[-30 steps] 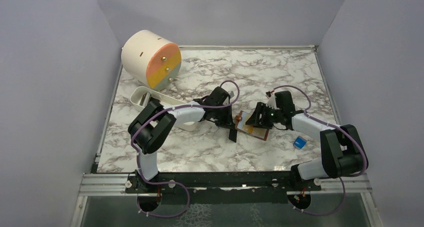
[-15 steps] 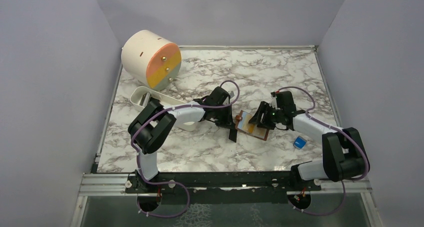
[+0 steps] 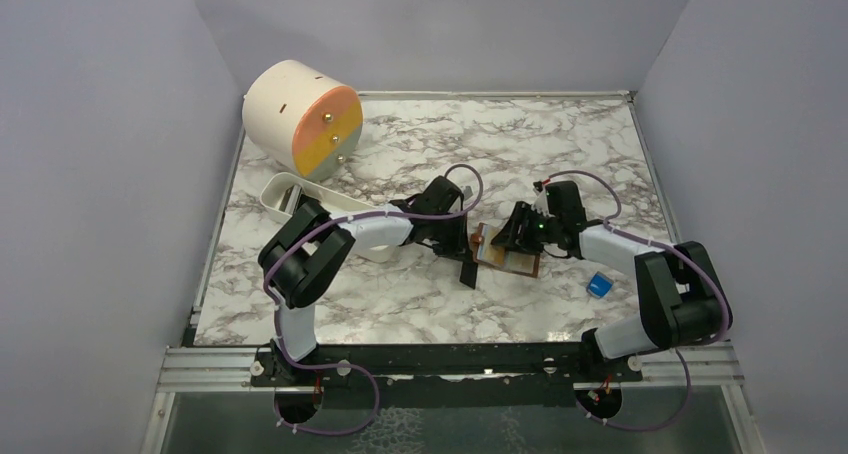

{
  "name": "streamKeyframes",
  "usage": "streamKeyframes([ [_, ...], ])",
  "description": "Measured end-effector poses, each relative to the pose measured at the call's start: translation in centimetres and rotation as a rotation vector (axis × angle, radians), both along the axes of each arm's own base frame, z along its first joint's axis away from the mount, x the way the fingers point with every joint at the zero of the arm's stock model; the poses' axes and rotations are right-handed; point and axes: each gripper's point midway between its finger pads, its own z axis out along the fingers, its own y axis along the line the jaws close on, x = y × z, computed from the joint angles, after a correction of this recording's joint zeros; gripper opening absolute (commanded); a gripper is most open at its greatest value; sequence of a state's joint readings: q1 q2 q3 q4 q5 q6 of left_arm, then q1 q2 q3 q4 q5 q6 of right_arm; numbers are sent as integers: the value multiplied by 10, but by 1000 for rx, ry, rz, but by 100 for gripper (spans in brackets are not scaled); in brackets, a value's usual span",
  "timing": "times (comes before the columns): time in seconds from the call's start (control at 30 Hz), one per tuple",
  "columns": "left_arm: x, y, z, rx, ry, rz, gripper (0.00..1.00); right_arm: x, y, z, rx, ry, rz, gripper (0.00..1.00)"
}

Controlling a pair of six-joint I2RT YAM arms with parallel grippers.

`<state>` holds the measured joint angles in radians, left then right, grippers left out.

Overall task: Put the credit cards into the card holder
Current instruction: Insert the credit card into the card holder.

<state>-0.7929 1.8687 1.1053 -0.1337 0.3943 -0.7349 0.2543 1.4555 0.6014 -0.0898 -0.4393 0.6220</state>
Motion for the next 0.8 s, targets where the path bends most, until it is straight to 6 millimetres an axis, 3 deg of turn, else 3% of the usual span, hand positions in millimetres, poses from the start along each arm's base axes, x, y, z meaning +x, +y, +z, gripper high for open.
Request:
streamKeyframes([
  [0.27, -6, -2, -1, 2, 9, -15, 0, 2, 2, -4, -17, -27, 37, 29],
  [0.5, -9, -1, -2, 10, 20, -16, 0, 2, 3, -5, -24, -40, 56, 22],
  [0.6, -12, 3, -1, 13, 20, -13, 0, 1, 4, -5, -24, -40, 60, 22],
  [0.8, -24, 22, 1, 43, 20, 16, 0, -14, 5, 1, -31, -11, 94, 37],
])
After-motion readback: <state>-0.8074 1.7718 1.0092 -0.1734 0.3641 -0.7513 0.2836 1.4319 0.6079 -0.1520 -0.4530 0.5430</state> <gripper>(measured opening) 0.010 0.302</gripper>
